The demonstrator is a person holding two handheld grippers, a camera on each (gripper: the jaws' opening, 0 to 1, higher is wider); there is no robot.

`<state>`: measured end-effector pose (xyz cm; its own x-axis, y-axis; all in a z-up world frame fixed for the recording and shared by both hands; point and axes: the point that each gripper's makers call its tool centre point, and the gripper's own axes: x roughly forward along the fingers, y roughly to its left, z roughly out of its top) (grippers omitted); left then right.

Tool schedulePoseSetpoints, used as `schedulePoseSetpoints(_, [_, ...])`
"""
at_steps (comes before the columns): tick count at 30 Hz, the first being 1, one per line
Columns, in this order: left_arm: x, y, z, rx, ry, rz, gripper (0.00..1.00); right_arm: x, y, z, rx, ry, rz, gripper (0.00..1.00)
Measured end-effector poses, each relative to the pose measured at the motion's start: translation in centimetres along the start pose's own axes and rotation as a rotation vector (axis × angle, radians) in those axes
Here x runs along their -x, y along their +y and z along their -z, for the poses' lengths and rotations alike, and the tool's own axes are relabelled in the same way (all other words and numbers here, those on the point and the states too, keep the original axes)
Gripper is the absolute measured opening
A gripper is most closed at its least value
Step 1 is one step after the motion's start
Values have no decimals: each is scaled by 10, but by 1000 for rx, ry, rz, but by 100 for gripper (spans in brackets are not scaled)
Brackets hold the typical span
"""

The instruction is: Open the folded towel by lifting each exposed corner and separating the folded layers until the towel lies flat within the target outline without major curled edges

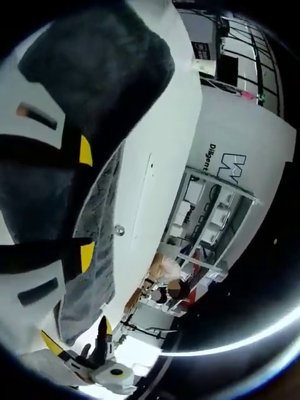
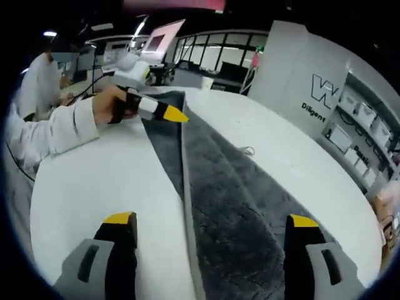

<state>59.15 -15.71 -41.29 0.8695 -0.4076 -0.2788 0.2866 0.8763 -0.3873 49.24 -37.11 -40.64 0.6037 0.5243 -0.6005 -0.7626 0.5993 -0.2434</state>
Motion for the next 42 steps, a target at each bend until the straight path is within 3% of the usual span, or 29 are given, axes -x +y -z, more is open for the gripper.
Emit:
schedulePoseSetpoints(4, [-2, 5, 0, 5, -7, -30, 28, 0, -3, 1, -4, 0, 1, 97])
schedulePoseSetpoints(8, [-1, 16, 5, -56, 15, -81, 11, -1, -1, 2, -3, 5, -4, 97])
schedulePoseSetpoints(16, [0, 6, 3, -105, 10, -56, 4, -1, 0, 2, 2, 8, -6, 97])
schedulePoseSetpoints(28, [24, -6, 1, -193, 38, -43, 2, -4, 1, 6, -1, 17, -14, 97])
schedulePoseSetpoints(37, [46, -17, 12, -332, 85, -62, 2, -5, 2, 10, 8, 33, -19, 97])
schedulePoseSetpoints(42, [62, -22, 19, -340, 77, -61, 2, -6, 2, 10, 8, 27, -23, 96])
